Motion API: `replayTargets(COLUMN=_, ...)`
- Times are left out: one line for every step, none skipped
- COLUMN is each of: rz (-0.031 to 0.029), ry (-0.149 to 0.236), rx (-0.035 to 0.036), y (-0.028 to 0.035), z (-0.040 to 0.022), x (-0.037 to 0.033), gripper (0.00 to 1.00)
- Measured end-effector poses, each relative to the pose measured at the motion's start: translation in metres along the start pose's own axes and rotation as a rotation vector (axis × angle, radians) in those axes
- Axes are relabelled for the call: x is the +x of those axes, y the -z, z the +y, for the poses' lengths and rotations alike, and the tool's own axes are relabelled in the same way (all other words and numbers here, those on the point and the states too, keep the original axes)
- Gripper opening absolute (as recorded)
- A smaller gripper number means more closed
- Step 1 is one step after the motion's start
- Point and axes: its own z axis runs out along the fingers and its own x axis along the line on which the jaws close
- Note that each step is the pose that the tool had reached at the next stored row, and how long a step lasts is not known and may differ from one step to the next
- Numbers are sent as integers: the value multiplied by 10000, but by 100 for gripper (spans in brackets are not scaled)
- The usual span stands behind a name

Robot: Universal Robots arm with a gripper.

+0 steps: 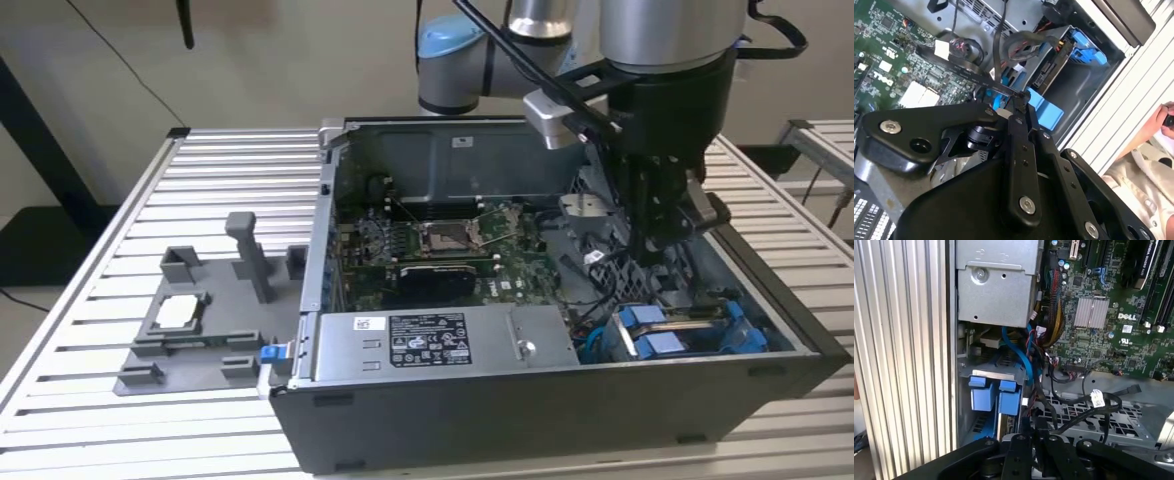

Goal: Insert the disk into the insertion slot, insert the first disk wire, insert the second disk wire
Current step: 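Insert the second disk wire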

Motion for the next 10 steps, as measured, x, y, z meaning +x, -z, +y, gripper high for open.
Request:
replayTargets(rz=-12, ry=-1, rx=-26, y=-8, z=-9, x=23, gripper=16)
replayTargets(rz=-23, ry=-1, rx=-53, y=-15, z=-19, x=46, gripper=16)
replayTargets(rz=-34, ry=-1, rx=-81, y=-23, z=-28, x=69, gripper=16)
replayTargets(rz=-46, ry=0, rx=-109, y=-31, z=-38, x=94, gripper=16)
replayTargets(rz=-57, ry=0, rx=-138, y=-38, z=-48, x=119, gripper=16)
replayTargets(rz=-66, ry=0, rx=-164, y=-45, z=-55, x=142, gripper=16)
replayTargets(rz=-76, ry=0, rx=-190, y=-52, z=-63, x=165, gripper=16)
replayTargets(rz=-83, ry=2, rx=-217, y=-59, z=-72, x=189, gripper=16)
replayTargets(rz=-91, ry=2, rx=-244, y=-65, z=-80, x=214, gripper=16)
replayTargets(rz=-98, ry=4, rx=-269, y=-71, z=-87, x=238, gripper=16)
